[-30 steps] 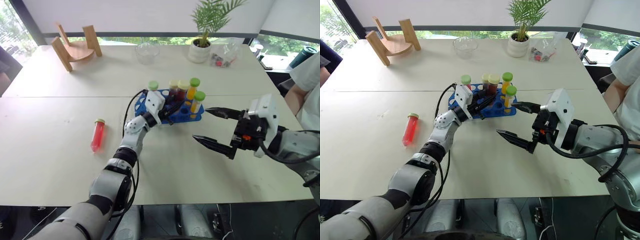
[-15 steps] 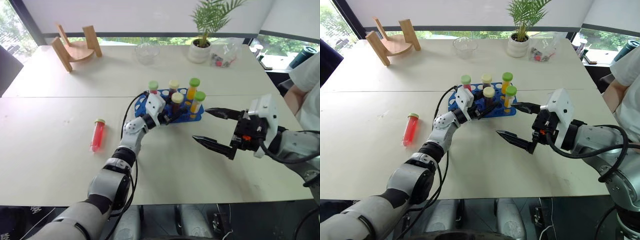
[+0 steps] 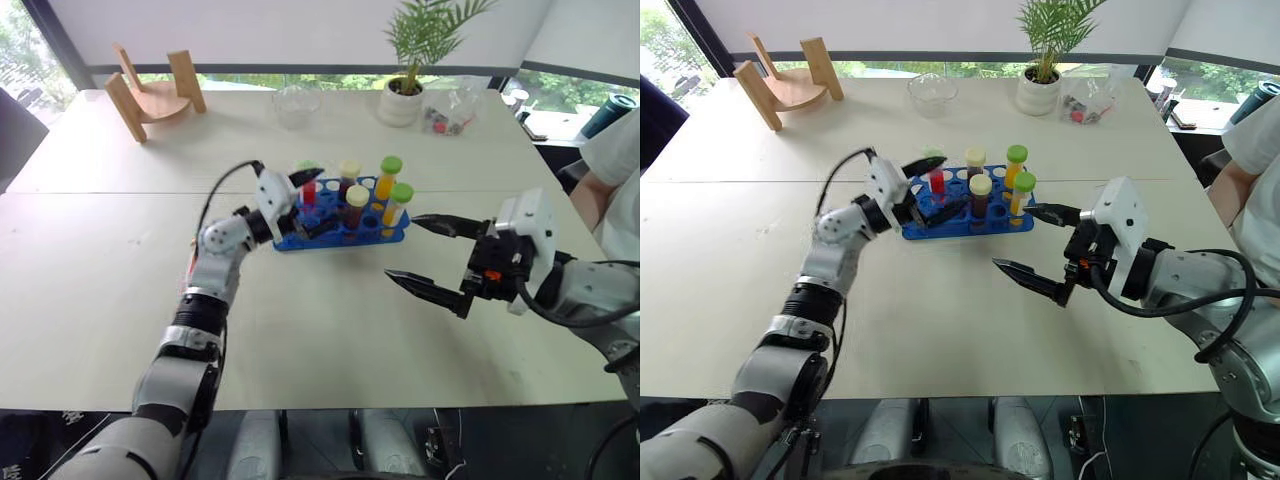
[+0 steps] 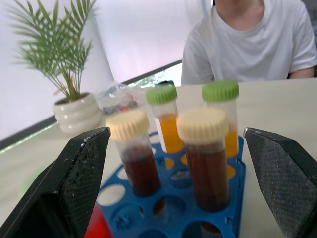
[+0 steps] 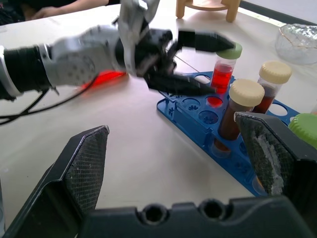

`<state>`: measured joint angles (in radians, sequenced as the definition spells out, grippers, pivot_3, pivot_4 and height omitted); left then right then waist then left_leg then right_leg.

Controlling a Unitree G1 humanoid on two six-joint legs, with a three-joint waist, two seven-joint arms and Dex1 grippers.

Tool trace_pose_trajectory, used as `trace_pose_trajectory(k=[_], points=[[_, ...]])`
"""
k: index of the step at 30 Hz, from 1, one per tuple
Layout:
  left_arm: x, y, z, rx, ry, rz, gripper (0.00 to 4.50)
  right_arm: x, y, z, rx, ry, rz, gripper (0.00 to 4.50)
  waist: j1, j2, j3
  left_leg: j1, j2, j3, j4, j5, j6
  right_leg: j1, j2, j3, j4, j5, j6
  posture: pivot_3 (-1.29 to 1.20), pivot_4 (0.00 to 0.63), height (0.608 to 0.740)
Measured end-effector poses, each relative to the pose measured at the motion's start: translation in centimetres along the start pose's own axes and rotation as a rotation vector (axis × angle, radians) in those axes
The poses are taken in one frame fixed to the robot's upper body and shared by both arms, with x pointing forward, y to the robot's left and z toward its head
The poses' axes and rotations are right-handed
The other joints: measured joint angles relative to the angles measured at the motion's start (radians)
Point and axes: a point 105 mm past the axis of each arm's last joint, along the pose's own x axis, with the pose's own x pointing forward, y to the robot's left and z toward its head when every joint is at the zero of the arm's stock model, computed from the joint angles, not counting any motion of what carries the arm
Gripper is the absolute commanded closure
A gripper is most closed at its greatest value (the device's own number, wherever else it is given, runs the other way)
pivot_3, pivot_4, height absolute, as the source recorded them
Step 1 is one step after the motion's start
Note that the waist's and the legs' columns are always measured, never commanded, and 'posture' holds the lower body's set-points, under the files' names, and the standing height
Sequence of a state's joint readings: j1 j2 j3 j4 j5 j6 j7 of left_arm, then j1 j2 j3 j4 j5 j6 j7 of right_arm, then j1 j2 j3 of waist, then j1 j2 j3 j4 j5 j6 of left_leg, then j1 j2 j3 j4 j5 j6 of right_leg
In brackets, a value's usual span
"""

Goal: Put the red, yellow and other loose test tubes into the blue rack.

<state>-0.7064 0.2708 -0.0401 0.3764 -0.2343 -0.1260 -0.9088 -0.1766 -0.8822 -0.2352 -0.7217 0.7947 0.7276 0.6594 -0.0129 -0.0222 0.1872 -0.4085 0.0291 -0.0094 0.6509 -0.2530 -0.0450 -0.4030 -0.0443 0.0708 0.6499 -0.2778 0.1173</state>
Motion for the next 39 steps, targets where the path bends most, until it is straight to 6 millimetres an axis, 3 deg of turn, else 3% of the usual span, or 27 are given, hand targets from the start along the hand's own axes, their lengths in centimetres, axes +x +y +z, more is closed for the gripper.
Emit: trace_pose_trajectory(k=[5, 11, 13, 15, 19, 27, 38, 39], points=[[-4.2, 1.7, 2.2, -0.053, 0.265, 0.046, 0.05, 0.2, -0.1, -0.3, -0.001, 0.003, 0.018, 0.0, -0.01, 0.0, 0.0, 0.001, 0.003, -0.001, 0.0, 0.0, 0.0, 0.0, 0.003, 0.0, 0.001, 0.0, 0.0, 0.0, 0.15, 0.74], [-11.5, 5.7, 3.7, -0.258, 0.739, 0.313, 0.05, 0.7, -0.4, -0.2, -0.015, -0.009, 0.065, 0.0, -0.008, -0.002, 0.001, 0.0, 0.002, -0.001, 0.0, 0.0, 0.0, -0.001, 0.003, -0.001, 0.001, 0.0, 0.0, 0.0, 0.15, 0.74], [-13.2, 6.4, 4.2, -0.332, 0.831, 0.388, 0.05, 0.8, -0.5, -0.2, -0.022, -0.013, 0.075, 0.0, -0.003, -0.002, 0.001, 0.0, 0.001, 0.0, 0.0, 0.0, 0.0, 0.0, 0.002, -0.001, 0.0, -0.001, 0.0, 0.0, 0.15, 0.74], [-14.0, 5.9, 3.7, -0.439, 0.912, 0.41, 0.05, 1.0, -0.6, -0.2, -0.029, -0.016, 0.087, 0.0, 0.0, -0.002, 0.001, 0.0, 0.001, 0.0, 0.0, 0.0, 0.0, 0.0, 0.001, -0.001, 0.0, -0.001, 0.0, 0.0, 0.15, 0.74], [-16.1, 3.7, 0.5, -0.652, 1.115, 0.39, 0.05, 1.4, -0.7, -0.3, -0.04, -0.023, 0.105, 0.0, -0.006, -0.002, 0.001, 0.0, 0.002, 0.0, -0.001, 0.0, 0.0, -0.002, 0.002, -0.001, 0.001, -0.001, 0.0, 0.0, 0.15, 0.74], [-17.8, 2.7, -2.4, -0.738, 1.254, 0.431, 0.05, 1.6, -0.7, -0.3, -0.046, -0.028, 0.099, 0.0, -0.003, -0.002, 0.001, -0.001, 0.002, 0.0, -0.001, 0.0, 0.0, -0.003, 0.001, -0.001, 0.002, -0.001, -0.001, 0.0, 0.15, 0.74], [-15.5, 2.8, -5.0, -0.726, 1.202, 0.57, 0.05, 1.4, -0.2, -0.4, -0.035, -0.016, 0.092, 0.0, 0.002, -0.001, 0.0, 0.001, 0.0, 0.0, 0.001, 0.0, -0.001, 0.0, 0.0, -0.001, 0.004, 0.0, 0.0, 0.0, 0.15, 0.74], [-15.4, 2.9, -5.1, -0.725, 1.197, 0.584, 0.27, 1.3, -0.2, -0.4, -0.037, -0.017, 0.093, 0.0, 0.002, 0.0, 0.0, 0.001, 0.0, 0.0, 0.002, 0.0, -0.001, 0.0, 0.0, -0.001, 0.004, 0.0, 0.0, 0.0, 0.15, 0.74]])
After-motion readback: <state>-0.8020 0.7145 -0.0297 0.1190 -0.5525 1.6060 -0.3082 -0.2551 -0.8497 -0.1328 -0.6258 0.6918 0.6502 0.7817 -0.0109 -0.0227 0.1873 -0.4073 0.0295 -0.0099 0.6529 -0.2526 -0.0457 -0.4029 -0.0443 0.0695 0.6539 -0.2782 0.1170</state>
